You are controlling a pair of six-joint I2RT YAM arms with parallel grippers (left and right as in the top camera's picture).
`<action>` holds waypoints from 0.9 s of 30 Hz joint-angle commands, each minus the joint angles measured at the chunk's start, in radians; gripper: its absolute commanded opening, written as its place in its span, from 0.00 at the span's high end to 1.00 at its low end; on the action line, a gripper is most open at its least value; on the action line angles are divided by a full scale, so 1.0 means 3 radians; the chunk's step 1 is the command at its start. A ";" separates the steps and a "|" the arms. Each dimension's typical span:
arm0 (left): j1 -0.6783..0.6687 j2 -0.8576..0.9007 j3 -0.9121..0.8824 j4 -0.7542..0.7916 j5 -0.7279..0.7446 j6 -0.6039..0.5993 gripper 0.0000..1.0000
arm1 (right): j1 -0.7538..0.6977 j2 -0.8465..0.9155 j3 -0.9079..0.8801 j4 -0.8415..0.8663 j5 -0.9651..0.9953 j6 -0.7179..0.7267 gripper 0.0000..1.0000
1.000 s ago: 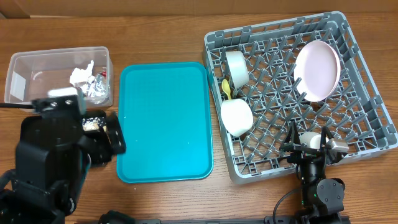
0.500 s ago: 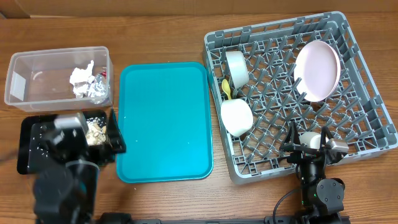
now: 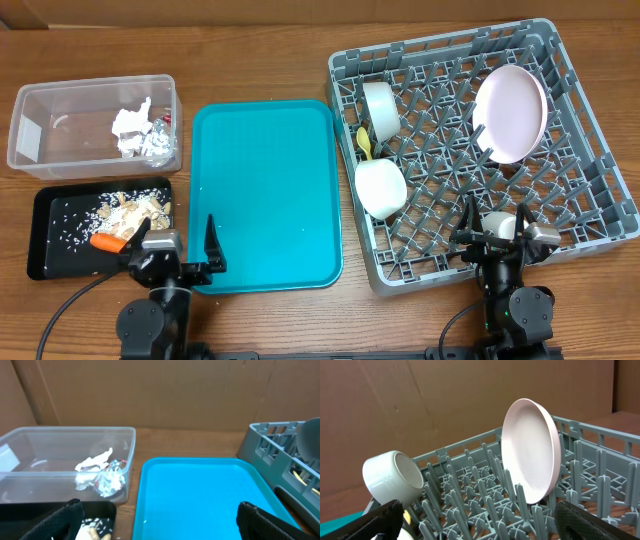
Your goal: Sort waste into correct bins and load items into the dishwasher rack
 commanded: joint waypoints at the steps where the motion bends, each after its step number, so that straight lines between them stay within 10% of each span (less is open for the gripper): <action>1: 0.0020 -0.0060 -0.0233 0.0240 0.0094 0.0061 0.00 | -0.0010 -0.0032 -0.0033 0.0020 0.0008 -0.0001 0.00; 8: 0.0018 -0.0060 -0.0790 0.1074 0.0097 0.0061 0.00 | -0.0010 -0.0032 -0.0033 0.0020 0.0008 -0.0003 0.00; 27: 0.0020 -0.0056 -0.0804 0.0941 0.0097 0.0062 0.00 | -0.0010 -0.0032 -0.0033 0.0020 0.0008 -0.0003 0.00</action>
